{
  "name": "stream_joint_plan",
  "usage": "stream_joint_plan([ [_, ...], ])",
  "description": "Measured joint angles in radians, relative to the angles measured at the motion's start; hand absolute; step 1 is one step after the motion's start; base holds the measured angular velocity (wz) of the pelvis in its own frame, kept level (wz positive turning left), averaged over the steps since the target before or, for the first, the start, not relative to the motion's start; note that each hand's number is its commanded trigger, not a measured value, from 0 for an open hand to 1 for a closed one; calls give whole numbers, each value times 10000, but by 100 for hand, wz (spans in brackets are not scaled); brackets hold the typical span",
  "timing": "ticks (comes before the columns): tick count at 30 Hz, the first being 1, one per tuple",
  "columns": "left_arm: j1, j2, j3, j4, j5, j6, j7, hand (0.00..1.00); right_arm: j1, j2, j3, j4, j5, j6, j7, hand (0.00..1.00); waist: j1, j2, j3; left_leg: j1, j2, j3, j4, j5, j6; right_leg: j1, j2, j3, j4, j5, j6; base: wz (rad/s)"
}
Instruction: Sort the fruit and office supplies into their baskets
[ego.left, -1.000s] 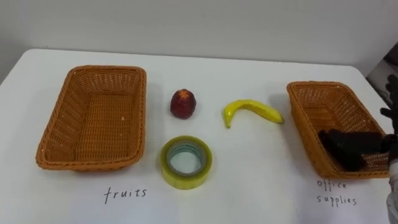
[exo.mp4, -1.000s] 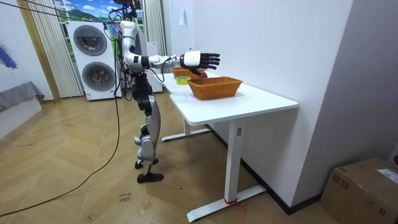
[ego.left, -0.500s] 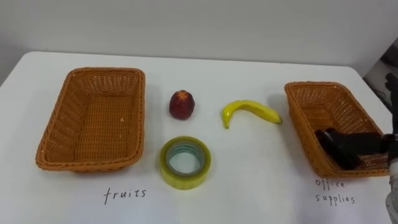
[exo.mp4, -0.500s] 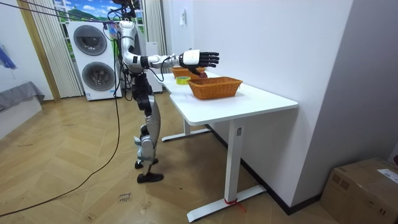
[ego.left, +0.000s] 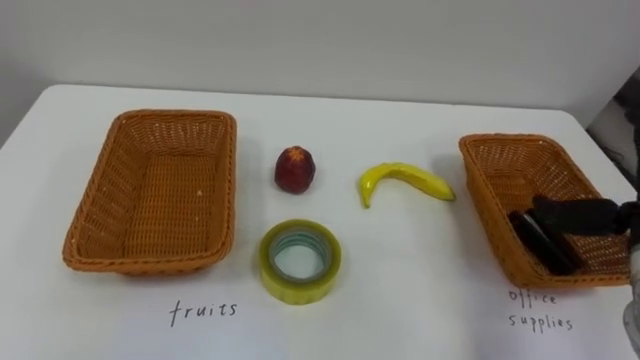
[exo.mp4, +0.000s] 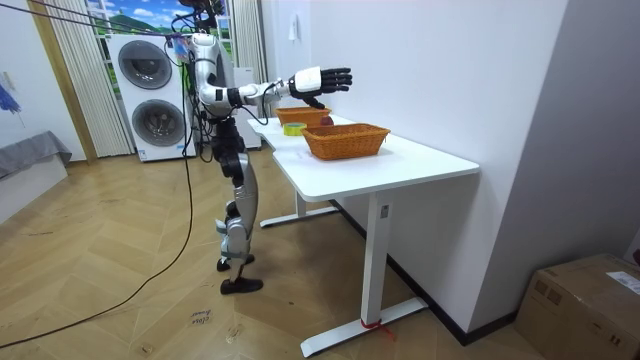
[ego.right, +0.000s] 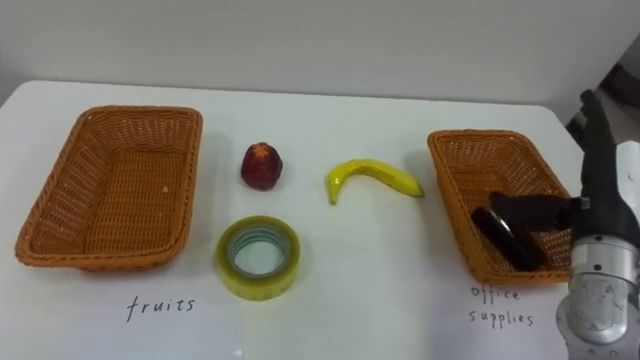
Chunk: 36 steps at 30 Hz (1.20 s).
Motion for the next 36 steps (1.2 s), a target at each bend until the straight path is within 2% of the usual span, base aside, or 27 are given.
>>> stream_joint_plan([
  [4, -9, -1, 89, 2, -3, -5, 65, 0, -10, 1, 3, -483, -7, -31, -309, 0, 184, 50, 1, 4, -2, -4, 0, 0, 0, 7, 0, -5, 0, 0, 0, 0],
  [11, -54, -10, 53, 145, -17, -7, 430, 0, -158, 0, 209, -809, -31, -58, -570, 0, 240, 71, 11, -8, -7, -52, 10, 1, 0, 18, -14, -85, 14, 0, 0, 0],
  [18, -169, -18, -33, 174, -6, 124, 440, 0, -726, 0, 827, -884, -32, 12, -601, 0, 288, 84, 12, -104, -16, -59, 24, 1, 1, -76, -28, -118, 13, 0, 0, 0],
  [21, -295, -12, -139, 163, -14, 207, 439, 0, -813, 0, 1187, -1178, 20, 76, -576, 0, 446, 115, 13, -168, -15, -70, 46, 1, 1, -129, -33, -154, 13, 0, 1, 0],
  [25, -334, -1, -529, 185, -11, 207, 442, 0, -1046, 24, 1629, -1193, 926, 81, -408, 0, 557, 150, 25, -167, -16, -122, 62, 2, 2, -78, -45, -273, 5, 0, 1, 5],
  [31, -265, -2, -1125, 176, -5, 202, 424, 0, -1174, 95, 2441, -1226, 1287, 71, 158, 0, 564, 293, 62, -165, -22, -293, 66, 1, 3, 9, -50, -346, -21, 0, 1, 9],
  [36, -172, -36, -1225, -13, 12, 211, 277, 0, -1160, 322, 2841, -1224, 1984, 74, 682, 0, 524, 414, 52, -256, -39, -454, 85, 13, -1, -10, -68, -551, -21, 0, 1, 8],
])
